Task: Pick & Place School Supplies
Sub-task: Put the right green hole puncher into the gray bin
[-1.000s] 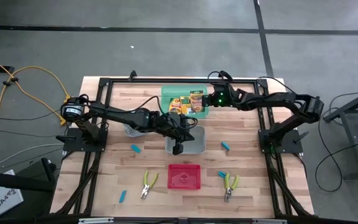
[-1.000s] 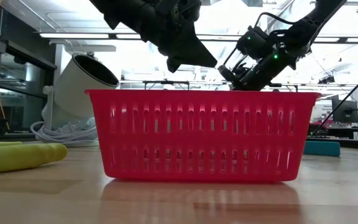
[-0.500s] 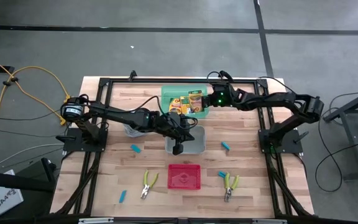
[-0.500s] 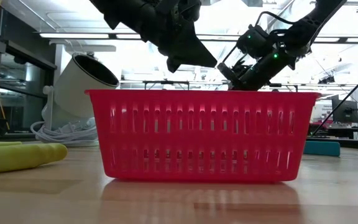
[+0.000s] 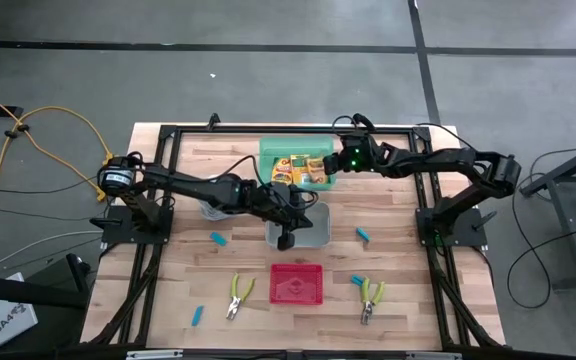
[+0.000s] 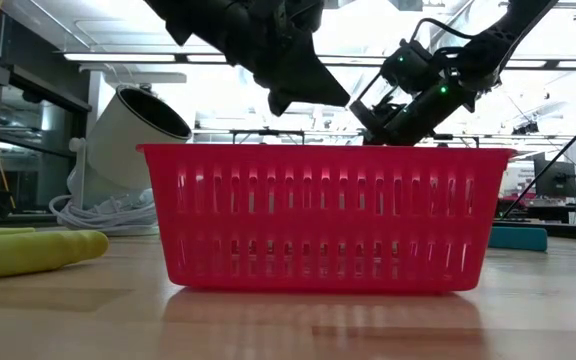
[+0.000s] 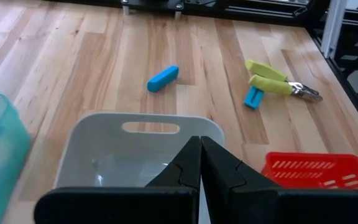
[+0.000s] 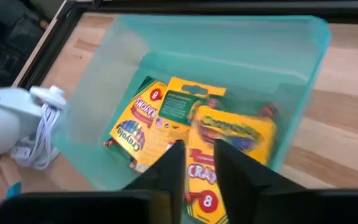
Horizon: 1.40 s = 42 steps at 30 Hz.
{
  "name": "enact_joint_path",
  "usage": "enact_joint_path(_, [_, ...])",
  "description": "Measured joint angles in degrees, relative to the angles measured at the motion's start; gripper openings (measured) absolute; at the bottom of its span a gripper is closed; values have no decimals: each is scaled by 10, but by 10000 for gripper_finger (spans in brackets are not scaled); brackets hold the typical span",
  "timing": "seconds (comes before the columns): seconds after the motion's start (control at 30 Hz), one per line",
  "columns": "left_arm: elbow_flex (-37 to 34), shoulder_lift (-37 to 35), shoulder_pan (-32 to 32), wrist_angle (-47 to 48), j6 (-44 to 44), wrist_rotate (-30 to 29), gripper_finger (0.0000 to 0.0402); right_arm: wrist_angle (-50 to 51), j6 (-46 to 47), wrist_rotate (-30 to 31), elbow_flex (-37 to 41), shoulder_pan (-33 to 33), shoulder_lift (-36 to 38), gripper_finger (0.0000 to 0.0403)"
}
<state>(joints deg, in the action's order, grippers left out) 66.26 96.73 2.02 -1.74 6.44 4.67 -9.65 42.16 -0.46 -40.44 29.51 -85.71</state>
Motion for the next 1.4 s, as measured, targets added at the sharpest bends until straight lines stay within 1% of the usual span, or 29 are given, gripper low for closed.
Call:
enact_joint_path(0.1, [0, 0, 6, 0, 0, 0, 1, 0, 9, 10, 0, 0, 0, 109])
enact_joint_path(0.2, [0, 0, 11, -3, 0, 0, 1, -2, 14, 9, 0, 0, 0, 126])
enact_joint_path(0.3, [0, 0, 13, -10, -4, 0, 1, -17, 12, 9, 0, 0, 0, 130])
enact_joint_path(0.4, [0, 0, 13, -12, -4, 0, 1, -58, 5, -1, 1, 1, 0, 126])
enact_joint_path(0.5, [0, 0, 13, -12, -4, 0, 1, -109, -18, -25, 1, 3, 0, 120])
enact_joint_path(0.63, [0, 0, 13, -12, -4, 0, 1, -151, -17, -67, 1, 11, 0, 115])
enact_joint_path(0.8, [0, 0, 7, -3, -10, 0, 1, -138, -26, -132, 1, 28, 0, 115])
enact_joint_path(0.87, [0, -8, 4, 19, -22, 0, 1, -134, -45, -166, 1, 33, 2, 113])
enact_joint_path(1.0, [0, -37, 2, 60, -26, -17, 1, -131, -91, -214, 1, 36, 19, 108])
enact_joint_path(1.07, [0, -52, 2, 78, -33, -34, 1, -116, -116, -234, 1, 35, 34, 107])
enact_joint_path(1.13, [0, -61, 5, 85, -41, -43, 1, -89, -137, -243, 0, 35, 47, 107])
enact_joint_path(1.23, [0, -74, 8, 89, -51, -48, 1, -20, -153, -252, 0, 39, 66, 107])
enact_joint_path(1.3, [0, -80, 8, 95, -51, -48, 1, 29, -152, -250, 0, 44, 79, 107])
enact_joint_path(1.4, [0, -86, 8, 101, -51, -48, 1, 101, -124, -257, 0, 56, 87, 107])
